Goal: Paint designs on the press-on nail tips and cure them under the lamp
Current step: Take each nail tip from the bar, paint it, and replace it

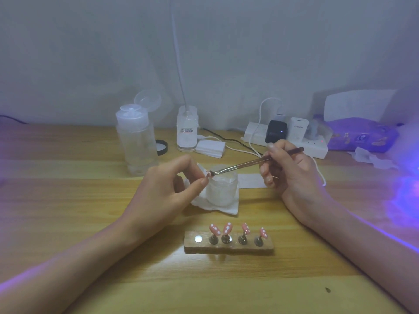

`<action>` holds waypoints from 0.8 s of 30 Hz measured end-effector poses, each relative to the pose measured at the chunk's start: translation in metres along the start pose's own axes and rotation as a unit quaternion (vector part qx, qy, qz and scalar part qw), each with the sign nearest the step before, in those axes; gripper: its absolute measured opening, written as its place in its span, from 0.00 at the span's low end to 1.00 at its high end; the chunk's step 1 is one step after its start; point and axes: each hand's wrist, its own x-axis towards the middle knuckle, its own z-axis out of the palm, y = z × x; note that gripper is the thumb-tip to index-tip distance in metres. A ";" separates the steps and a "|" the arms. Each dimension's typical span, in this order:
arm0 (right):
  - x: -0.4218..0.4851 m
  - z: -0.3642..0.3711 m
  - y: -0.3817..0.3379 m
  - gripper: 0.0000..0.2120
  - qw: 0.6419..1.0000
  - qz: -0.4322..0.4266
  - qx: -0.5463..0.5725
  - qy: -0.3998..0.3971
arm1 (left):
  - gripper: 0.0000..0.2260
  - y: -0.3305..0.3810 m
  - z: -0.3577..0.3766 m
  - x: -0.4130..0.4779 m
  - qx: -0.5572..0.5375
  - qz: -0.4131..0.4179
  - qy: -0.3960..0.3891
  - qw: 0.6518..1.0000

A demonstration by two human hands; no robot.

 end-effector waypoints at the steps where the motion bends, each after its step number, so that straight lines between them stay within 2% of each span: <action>1: 0.001 -0.001 0.001 0.11 1.000 0.003 -0.002 0.013 | 0.09 0.000 0.000 0.000 0.000 0.000 -0.001 1.000; 3: 0.002 -0.002 0.001 0.12 0.999 0.011 0.013 0.032 | 0.09 0.000 0.000 0.000 -0.001 0.002 -0.003 1.000; 7: 0.001 -0.001 0.000 0.10 1.000 0.000 0.019 -0.011 | 0.10 0.001 0.000 0.000 -0.002 0.003 -0.004 1.000; 12: 0.002 -0.002 0.001 0.12 0.999 0.013 0.012 0.033 | 0.11 0.002 0.000 0.000 0.001 0.002 -0.003 1.000; 17: 0.000 0.000 -0.001 0.11 1.000 0.008 0.010 -0.012 | 0.10 0.000 0.000 0.000 0.001 0.001 -0.004 1.000; 21: 0.001 0.000 0.001 0.13 1.000 0.013 0.013 0.023 | 0.10 -0.001 0.000 0.000 0.001 0.001 -0.005 1.000; 24: 0.001 0.000 -0.001 0.11 1.000 0.017 0.025 0.000 | 0.10 -0.001 -0.001 0.000 0.005 -0.001 -0.006 1.000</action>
